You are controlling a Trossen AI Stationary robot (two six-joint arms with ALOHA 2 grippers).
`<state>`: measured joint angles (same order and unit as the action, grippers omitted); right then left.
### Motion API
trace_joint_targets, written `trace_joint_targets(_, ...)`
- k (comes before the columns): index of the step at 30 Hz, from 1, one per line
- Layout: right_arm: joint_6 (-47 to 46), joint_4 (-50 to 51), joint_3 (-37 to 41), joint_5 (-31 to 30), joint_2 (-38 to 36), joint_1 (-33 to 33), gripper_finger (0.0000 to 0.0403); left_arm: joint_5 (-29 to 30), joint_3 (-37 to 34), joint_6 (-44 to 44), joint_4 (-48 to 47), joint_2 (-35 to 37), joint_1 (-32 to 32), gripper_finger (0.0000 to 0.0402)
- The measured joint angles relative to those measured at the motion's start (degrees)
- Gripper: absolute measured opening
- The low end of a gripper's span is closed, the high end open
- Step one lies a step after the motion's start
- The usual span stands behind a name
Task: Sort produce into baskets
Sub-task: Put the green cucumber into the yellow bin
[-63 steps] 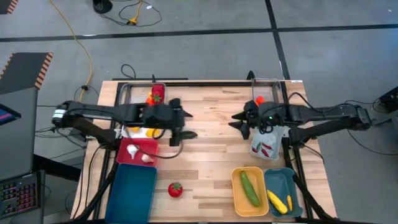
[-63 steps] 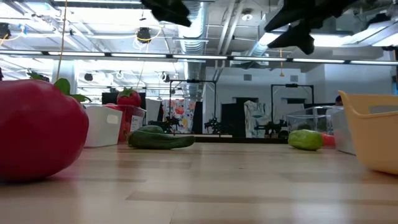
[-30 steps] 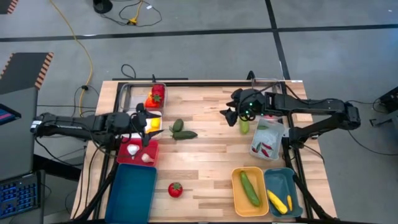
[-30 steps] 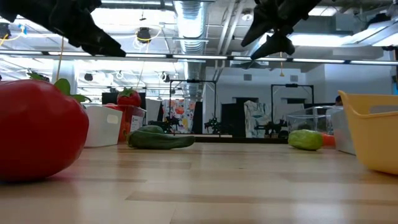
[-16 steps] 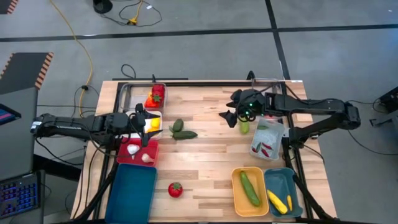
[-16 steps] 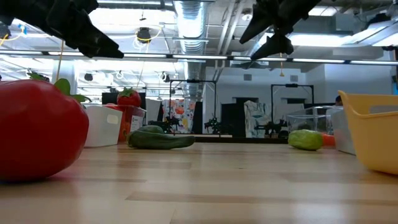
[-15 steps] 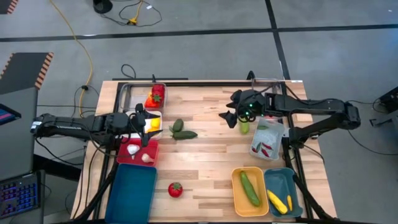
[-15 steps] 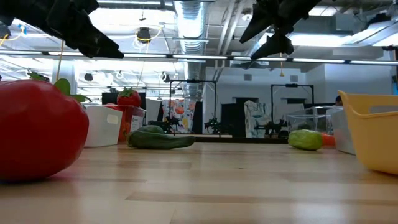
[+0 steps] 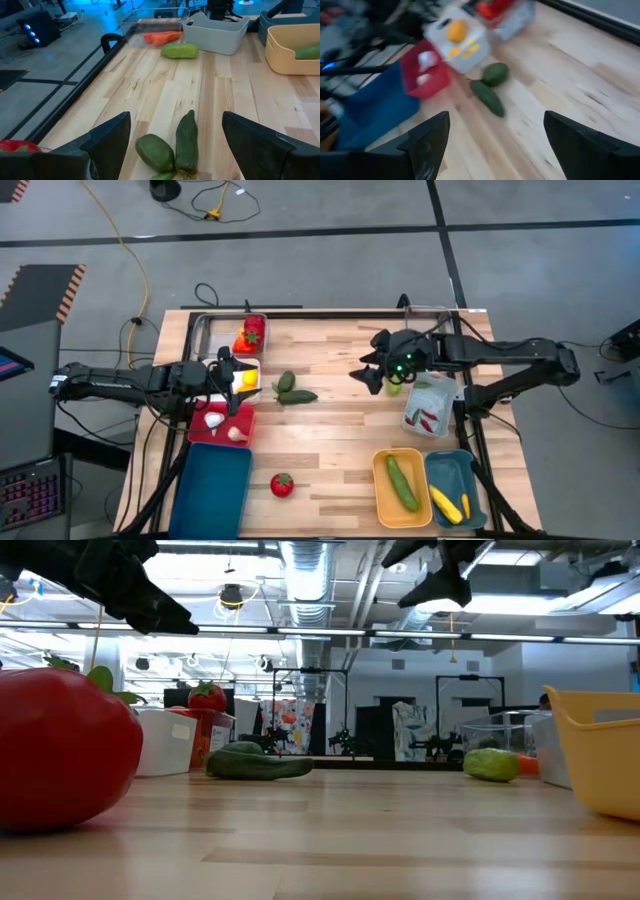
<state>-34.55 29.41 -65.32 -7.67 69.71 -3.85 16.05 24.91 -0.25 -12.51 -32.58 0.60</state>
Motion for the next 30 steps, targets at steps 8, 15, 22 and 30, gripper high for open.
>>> trace_joint_targets(8, -13.8, 19.3, -5.0, -9.5, 0.1, 0.5, 0.0349, 0.0, 0.0, 0.4, 0.0, 0.0, 0.0, 0.0302)
trace_joint_targets(15, -23.5, 30.5, -5.1, -8.9, 6.9, 0.5, 0.0349, -0.1, 0.0, 0.6, -0.4, 0.0, 0.0, 0.0302)
trace_joint_targets(22, -24.1, 35.3, -5.1, -4.4, 16.7, -0.9, 0.0349, -0.4, 0.0, 0.5, -0.8, 0.0, 0.0, 0.0302)
trace_joint_targets(30, -24.1, 38.4, -5.1, -2.9, 25.3, -3.4, 0.0349, -0.4, 0.0, 0.5, -1.3, 0.0, 0.0, 0.0302)
